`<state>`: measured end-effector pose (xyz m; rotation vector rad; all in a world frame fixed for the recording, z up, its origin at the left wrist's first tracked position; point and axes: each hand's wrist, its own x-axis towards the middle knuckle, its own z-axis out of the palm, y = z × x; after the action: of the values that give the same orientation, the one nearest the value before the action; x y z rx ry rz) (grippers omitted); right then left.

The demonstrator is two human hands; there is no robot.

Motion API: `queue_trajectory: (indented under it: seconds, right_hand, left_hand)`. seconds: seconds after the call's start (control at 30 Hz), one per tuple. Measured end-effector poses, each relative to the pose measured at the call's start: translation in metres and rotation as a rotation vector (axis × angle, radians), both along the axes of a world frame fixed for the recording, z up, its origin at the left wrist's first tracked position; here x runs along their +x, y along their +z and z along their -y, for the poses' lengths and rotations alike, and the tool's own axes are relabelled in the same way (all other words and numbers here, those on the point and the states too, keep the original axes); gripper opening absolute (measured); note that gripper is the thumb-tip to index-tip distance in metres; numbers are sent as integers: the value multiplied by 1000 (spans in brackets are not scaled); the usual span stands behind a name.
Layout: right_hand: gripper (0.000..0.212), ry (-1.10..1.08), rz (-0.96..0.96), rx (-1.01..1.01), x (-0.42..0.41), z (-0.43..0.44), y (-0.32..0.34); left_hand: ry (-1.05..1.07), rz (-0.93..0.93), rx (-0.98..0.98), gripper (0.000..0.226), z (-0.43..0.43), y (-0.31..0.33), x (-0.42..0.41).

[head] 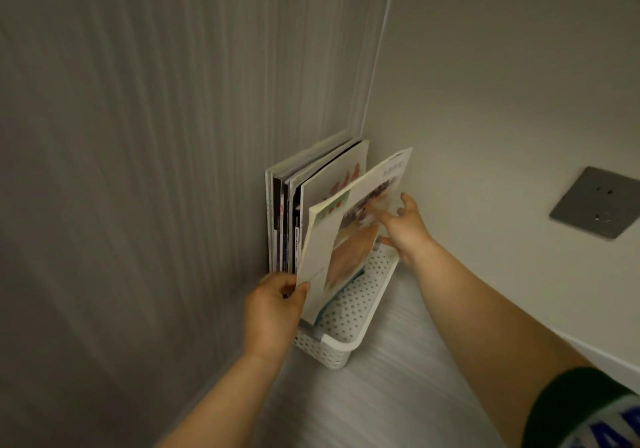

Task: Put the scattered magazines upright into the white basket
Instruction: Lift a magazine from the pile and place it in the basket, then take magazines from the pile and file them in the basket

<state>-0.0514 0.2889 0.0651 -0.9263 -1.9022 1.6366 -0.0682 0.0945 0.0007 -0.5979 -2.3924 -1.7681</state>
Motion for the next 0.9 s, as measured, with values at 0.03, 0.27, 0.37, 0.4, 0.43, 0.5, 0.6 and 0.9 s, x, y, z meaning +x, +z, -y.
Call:
queue_trajectory:
  seconds: [0.03,0.27,0.37,0.4,0.43,0.5,0.6,0.9]
  right_hand:
    - [70,21,6,-20,-1,2,-2]
    - [70,188,-27,-143,-13,20,-11]
    - [67,274,32,-98,-17,30,-13]
    - [65,285,48,-72,-17,33,-13]
    - [62,286,58,-56,-17,36,-13]
    - [61,277,66,-36,-13,38,-10]
    - [58,254,81,-4,2,40,-4]
    - [26,51,174,186,106,31,-6]
  left_hand:
    - [1,-7,-17,10,-1,-2,0]
    - [59,84,45,36,-6,-6,0]
    - [60,106,32,39,-6,-7,-3]
    - [56,104,21,39,-6,-7,-4]
    - [50,104,18,39,-6,-7,-4]
    - [33,114,23,38,-4,-6,-3]
    - [11,99,-6,36,2,-5,3]
    - [-242,-14,-79,35,-2,15,77]
